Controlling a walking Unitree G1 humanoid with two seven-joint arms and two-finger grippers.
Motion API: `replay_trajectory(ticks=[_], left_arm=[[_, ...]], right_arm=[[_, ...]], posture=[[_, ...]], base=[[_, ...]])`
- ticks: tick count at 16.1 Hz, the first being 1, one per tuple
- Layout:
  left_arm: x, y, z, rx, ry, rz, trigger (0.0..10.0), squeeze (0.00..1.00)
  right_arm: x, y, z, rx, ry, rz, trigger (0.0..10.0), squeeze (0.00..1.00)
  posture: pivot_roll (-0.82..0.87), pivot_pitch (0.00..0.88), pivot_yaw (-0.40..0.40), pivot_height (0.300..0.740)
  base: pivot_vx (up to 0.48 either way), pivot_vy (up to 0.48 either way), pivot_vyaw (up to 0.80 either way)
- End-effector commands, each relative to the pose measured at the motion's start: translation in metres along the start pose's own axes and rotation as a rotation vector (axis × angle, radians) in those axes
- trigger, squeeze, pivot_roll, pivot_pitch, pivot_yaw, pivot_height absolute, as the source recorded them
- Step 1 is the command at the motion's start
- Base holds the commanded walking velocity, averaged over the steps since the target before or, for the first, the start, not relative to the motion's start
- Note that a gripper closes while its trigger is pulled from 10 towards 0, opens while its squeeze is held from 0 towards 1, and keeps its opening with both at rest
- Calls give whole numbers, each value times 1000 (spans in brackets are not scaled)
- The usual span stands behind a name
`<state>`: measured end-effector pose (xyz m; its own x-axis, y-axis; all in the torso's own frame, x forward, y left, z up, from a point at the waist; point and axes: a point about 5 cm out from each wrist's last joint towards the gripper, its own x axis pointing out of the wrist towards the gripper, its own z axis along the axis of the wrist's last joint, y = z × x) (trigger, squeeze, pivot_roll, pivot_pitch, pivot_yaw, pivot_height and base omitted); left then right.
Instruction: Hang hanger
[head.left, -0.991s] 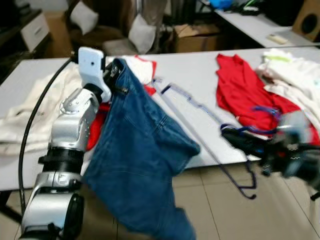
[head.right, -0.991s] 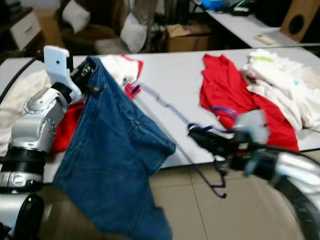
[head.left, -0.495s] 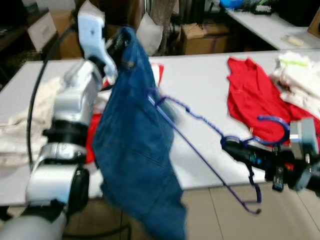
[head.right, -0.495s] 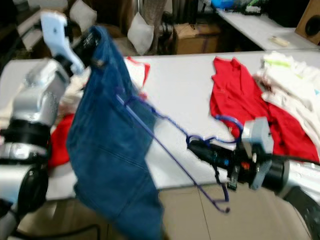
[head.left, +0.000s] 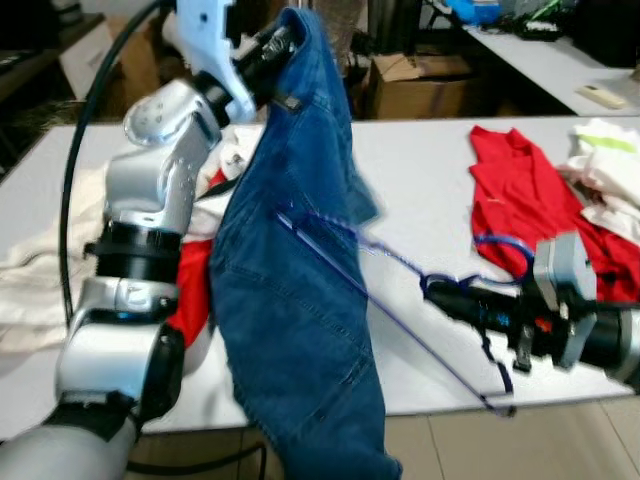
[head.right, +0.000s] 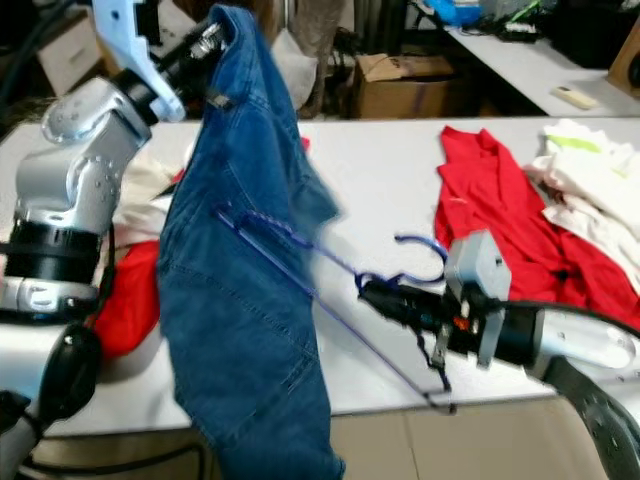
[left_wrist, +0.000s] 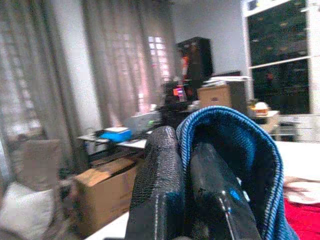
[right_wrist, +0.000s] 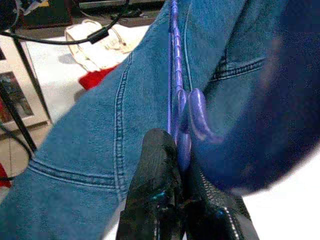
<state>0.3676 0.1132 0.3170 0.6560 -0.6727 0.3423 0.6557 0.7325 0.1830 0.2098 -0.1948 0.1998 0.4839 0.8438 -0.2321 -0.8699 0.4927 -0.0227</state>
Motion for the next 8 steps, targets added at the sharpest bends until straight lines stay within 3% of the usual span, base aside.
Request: replay_trajectory(ticks=[1,5,7,8], left_arm=[[7,-10,10,13,-28,-60,10000,0],[11,-21,43,4,-171,-130,10000,0],[15,-21,80,-6,-326,-124,10000,0],[14,-18,95,-4,-392,-111,10000,0]], right_arm=[[2,-7,-3,-7,29,-25,10000,0],[20,-41,9,-113,54,-138,10000,0],[31,-78,49,-250,-80,-318,10000,0],[34,-90,70,-292,-162,-391,10000,0]], posture=[[-63,0,25,740],[-62,0,22,740],[-59,0,21,740],[-59,0,21,740]], base=[[0,0,0],[0,0,0],[0,0,0],[0,0,0]])
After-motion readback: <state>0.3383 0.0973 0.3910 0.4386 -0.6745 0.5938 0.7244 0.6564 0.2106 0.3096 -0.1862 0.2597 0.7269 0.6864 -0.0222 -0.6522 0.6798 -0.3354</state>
